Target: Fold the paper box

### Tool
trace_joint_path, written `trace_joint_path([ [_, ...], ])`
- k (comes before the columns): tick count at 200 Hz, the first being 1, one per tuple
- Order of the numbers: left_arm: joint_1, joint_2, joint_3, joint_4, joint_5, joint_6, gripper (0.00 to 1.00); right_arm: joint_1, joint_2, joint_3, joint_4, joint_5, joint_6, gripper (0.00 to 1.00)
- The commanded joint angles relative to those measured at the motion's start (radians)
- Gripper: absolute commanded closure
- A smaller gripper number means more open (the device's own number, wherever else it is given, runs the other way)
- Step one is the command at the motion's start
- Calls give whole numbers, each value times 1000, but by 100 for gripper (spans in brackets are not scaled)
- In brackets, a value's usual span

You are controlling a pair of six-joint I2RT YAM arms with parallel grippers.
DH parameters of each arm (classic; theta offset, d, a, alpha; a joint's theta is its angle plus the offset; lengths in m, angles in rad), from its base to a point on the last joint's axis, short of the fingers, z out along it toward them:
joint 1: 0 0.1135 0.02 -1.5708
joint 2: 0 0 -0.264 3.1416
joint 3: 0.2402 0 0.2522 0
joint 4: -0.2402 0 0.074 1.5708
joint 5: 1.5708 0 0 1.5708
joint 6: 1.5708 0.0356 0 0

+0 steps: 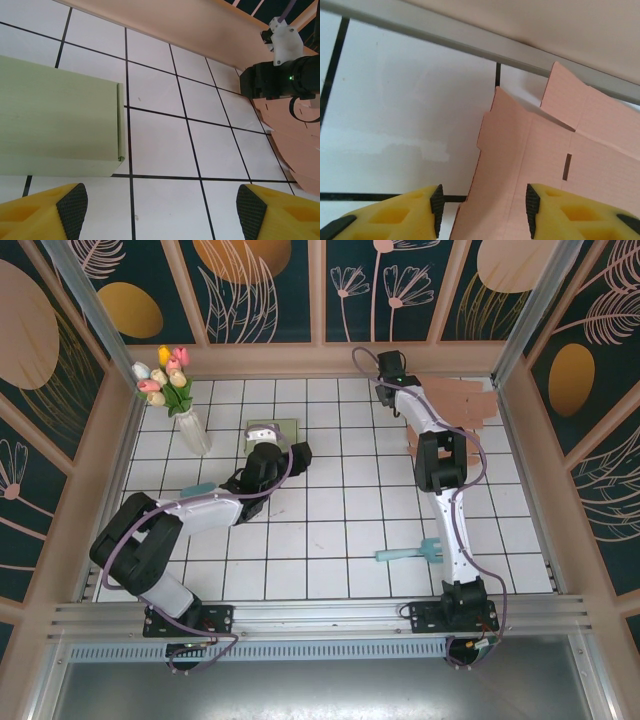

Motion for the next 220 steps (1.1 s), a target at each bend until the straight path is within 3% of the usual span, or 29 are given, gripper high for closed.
trace_joint_path([
  [1,-3,21,34,24,14,7,20,-13,15,41,-59,27,-28,52],
  [26,-3,37,41,18,14,5,20,-16,16,39,-73,54,-39,62],
  [55,-4,43,47,16,17,1,20,-26,4,33,-84,61,-22,92],
  [74,-3,45,55,4,14,4,20,-30,-42,-15,-50,41,1,100],
  [103,-2,34,54,-10,12,8,20,-25,-170,-126,30,0,23,100],
  [162,-4,-55,42,-51,-10,14,20,23,-596,-530,275,6,98,100],
  [193,-3,-127,4,-59,0,-16,20,129,-762,-698,336,105,60,100],
  [220,-3,-228,-60,-72,-12,-60,19,248,-913,-887,405,118,106,100],
])
